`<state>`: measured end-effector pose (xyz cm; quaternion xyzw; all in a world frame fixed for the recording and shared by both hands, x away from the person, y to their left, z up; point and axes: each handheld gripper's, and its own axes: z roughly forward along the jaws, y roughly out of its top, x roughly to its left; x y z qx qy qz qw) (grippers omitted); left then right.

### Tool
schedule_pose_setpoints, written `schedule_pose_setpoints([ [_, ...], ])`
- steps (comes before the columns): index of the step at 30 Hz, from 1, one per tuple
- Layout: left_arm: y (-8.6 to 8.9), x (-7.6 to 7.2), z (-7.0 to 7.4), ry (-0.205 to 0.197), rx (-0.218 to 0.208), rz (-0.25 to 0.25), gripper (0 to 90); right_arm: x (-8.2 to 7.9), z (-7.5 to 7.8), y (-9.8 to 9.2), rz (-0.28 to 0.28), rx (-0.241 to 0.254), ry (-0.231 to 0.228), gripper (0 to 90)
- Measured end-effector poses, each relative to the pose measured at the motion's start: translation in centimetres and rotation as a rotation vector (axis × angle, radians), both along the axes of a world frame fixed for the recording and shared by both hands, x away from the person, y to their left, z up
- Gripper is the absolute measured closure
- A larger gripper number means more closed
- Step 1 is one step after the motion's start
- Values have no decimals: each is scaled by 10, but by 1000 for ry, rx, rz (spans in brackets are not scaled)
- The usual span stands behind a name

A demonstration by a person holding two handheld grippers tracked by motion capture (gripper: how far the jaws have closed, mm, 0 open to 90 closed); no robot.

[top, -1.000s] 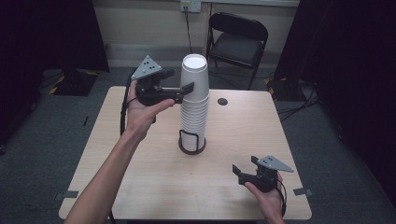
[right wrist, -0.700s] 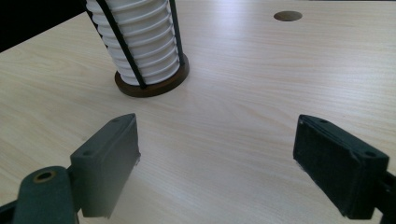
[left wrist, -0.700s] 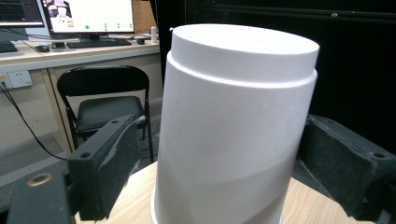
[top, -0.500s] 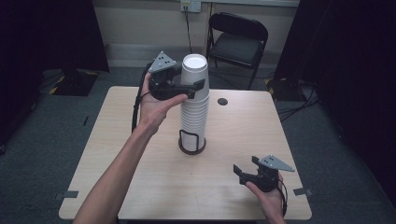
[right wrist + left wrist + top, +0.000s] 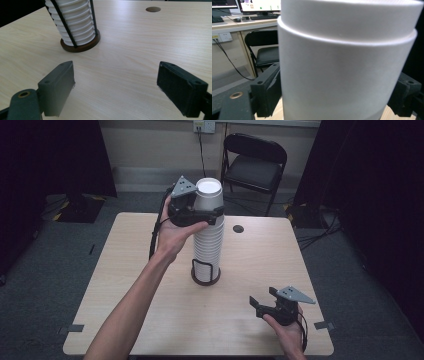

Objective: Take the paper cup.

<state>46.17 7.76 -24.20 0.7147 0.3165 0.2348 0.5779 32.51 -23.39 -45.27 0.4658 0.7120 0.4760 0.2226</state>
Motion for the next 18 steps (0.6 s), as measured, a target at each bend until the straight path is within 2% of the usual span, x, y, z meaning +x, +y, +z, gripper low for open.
schedule_pose_setpoints([
  [2, -1, 1, 0, 0, 19, 1, 145, 0, 1, -1, -9, 3, -4, 141],
  [7, -1, 2, -1, 18, 3, -4, 147, 0, 1, -1, -4, 3, -4, 141],
  [11, -2, 1, -1, 12, 17, 6, 152, 0, 1, -1, -5, 2, -2, 141],
  [14, 0, 2, 1, 14, 23, -6, 154, 0, 0, -1, -5, 1, -3, 141],
  [18, 0, 1, 3, 2, 20, -2, 156, 0, 0, -1, -8, 3, 2, 144],
])
